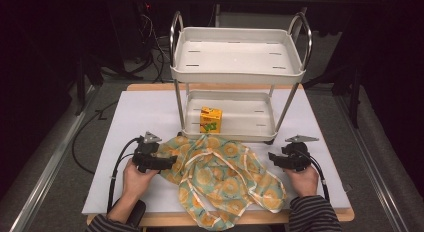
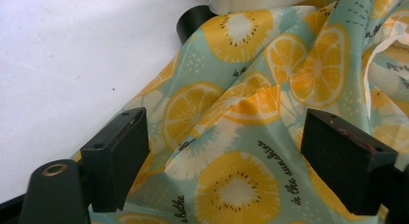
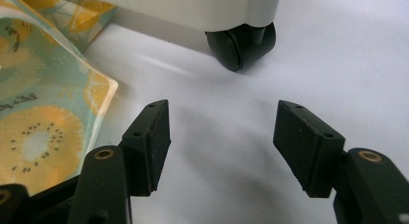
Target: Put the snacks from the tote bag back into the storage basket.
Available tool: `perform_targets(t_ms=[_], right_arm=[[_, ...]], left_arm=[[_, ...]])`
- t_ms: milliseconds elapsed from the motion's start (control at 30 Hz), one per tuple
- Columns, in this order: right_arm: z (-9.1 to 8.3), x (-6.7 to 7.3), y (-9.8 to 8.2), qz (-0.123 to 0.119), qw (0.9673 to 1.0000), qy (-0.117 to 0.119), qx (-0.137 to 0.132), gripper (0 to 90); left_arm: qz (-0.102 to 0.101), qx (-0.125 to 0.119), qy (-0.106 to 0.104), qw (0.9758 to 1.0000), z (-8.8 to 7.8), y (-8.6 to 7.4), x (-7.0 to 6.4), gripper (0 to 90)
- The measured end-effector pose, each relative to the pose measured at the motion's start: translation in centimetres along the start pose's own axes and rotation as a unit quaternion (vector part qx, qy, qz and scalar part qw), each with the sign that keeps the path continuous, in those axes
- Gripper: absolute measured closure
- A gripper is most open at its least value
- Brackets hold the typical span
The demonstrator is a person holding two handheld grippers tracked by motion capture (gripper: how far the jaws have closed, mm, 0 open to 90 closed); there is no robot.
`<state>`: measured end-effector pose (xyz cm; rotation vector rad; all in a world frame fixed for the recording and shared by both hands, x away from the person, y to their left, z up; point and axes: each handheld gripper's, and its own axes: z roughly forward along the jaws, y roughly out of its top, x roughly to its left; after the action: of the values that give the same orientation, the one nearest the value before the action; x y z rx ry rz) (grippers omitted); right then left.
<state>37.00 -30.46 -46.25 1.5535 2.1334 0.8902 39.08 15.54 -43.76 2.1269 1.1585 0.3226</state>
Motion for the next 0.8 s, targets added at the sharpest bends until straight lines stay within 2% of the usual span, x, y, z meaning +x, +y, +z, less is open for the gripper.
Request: perform_targets(t_ms=[300, 800], right_arm=[[0.3, 0.1, -0.1, -0.001, 0.9998, -0.002, 0.017, 37.5], [0.6, 0.2, -0.1, -0.009, 0.9997, -0.003, 0.024, 36.3]], left_arm=[[0.009, 0.024, -0.011, 0.9996, 0.5, -0.1, -0.3, 17.9], [0.019, 0.060, -0.016, 0.9979, 1.3, -0.1, -0.8, 18.9]])
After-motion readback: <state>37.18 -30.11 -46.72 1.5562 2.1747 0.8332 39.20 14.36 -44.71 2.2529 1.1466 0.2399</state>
